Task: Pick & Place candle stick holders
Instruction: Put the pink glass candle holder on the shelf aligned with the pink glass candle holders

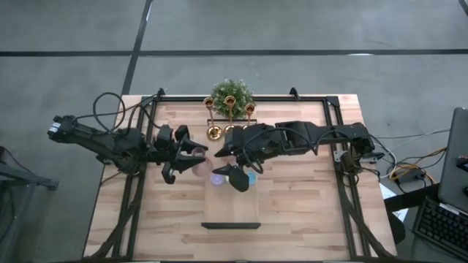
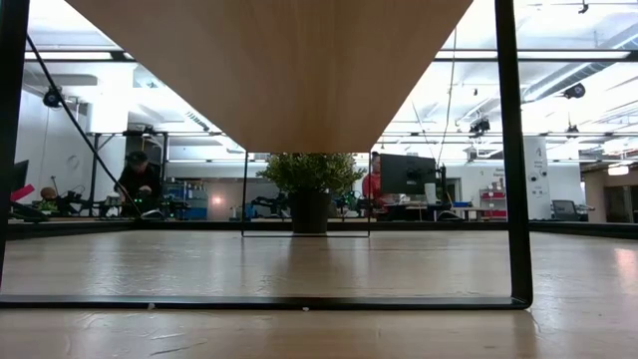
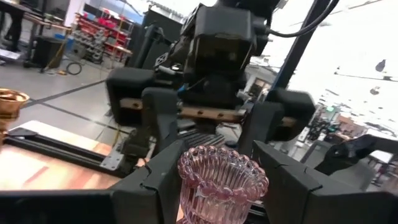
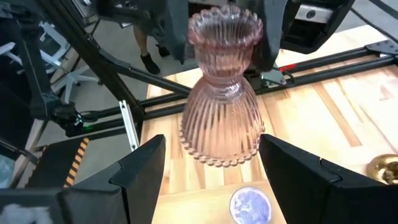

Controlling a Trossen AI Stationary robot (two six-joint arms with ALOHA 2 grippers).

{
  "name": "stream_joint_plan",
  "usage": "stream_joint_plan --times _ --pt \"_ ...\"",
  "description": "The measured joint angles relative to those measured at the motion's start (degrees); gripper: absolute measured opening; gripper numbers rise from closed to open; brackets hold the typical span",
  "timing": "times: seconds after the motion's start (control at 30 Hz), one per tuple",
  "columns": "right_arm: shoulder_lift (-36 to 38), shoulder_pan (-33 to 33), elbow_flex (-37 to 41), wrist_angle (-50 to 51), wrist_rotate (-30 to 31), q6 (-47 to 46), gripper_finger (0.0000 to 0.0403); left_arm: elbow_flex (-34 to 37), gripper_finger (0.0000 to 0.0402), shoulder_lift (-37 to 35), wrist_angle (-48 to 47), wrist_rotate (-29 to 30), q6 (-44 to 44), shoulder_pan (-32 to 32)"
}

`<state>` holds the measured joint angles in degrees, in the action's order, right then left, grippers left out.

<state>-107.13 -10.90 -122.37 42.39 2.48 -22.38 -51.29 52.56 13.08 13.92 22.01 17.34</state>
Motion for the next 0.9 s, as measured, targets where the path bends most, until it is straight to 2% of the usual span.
stream_joint_plan --times 0.6,0.9 --pt "6.48 -0.50 -0.02 0.64 0.63 -0.25 0.0242 0.00 0.0179 0.00 -6.37 8.97 -6.35 0.00" --pt "7.34 -0.46 -0.02 0.55 2.19 -0.53 0.0238 0.00 0.0179 0.00 -9.24 11.17 -7.90 0.00"
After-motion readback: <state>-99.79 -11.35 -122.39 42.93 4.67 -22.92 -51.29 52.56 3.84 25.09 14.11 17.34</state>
